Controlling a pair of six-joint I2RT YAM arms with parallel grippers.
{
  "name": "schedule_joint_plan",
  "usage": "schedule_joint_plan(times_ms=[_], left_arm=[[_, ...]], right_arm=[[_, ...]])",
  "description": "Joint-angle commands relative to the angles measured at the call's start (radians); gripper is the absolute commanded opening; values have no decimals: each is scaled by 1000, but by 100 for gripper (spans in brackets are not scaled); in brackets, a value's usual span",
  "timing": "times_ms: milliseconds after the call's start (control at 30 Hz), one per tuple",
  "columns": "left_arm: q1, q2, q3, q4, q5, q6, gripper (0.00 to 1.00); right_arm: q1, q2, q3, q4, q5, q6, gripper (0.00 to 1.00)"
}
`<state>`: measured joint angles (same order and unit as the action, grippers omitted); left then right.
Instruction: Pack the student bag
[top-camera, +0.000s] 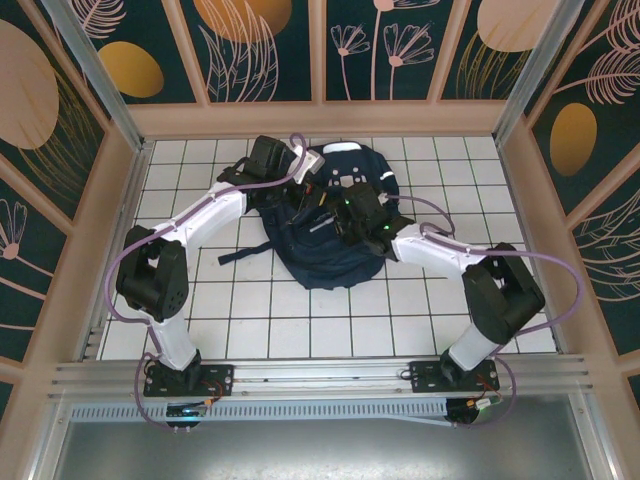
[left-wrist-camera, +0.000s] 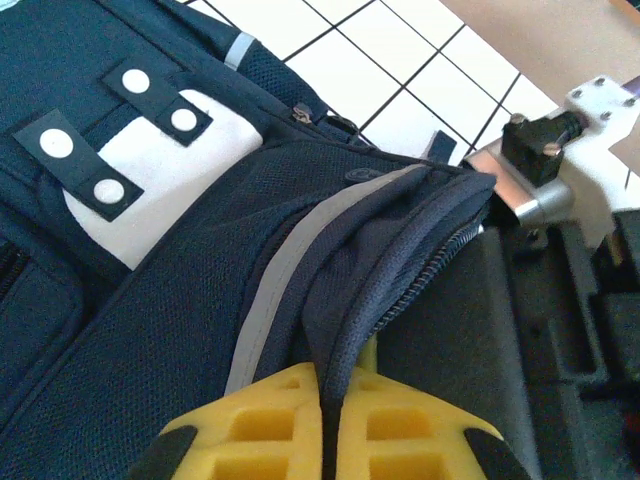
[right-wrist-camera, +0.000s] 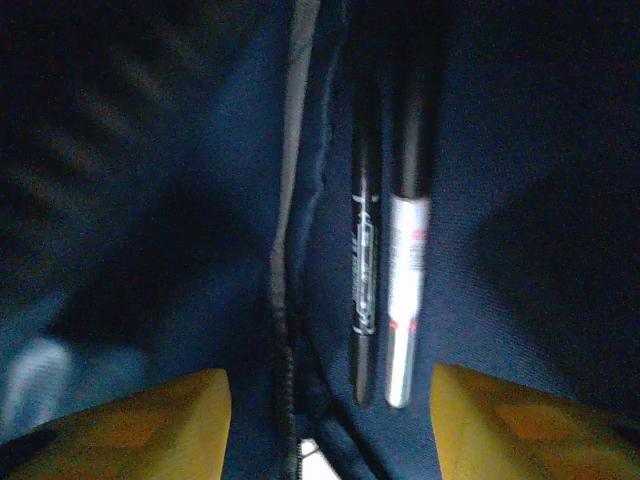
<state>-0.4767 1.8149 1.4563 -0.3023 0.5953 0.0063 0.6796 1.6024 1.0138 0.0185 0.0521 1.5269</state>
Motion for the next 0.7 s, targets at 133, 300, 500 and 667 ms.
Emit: schedule_joint_plan(times_ms=[133, 300, 500, 667], left_arm=[[13, -40, 16, -17, -61, 40, 21], [57, -21, 59, -55, -338, 8, 54], [169, -13, 151, -39, -105, 37, 65], [200, 17, 75, 97, -107, 63, 67]], right_arm=[[-10, -208, -20, -206, -30, -318, 59], [-28, -337, -103, -356, -11, -495, 59], [-156, -349, -147, -345, -180, -602, 59], [-204, -310, -125, -365, -183, -640, 60]])
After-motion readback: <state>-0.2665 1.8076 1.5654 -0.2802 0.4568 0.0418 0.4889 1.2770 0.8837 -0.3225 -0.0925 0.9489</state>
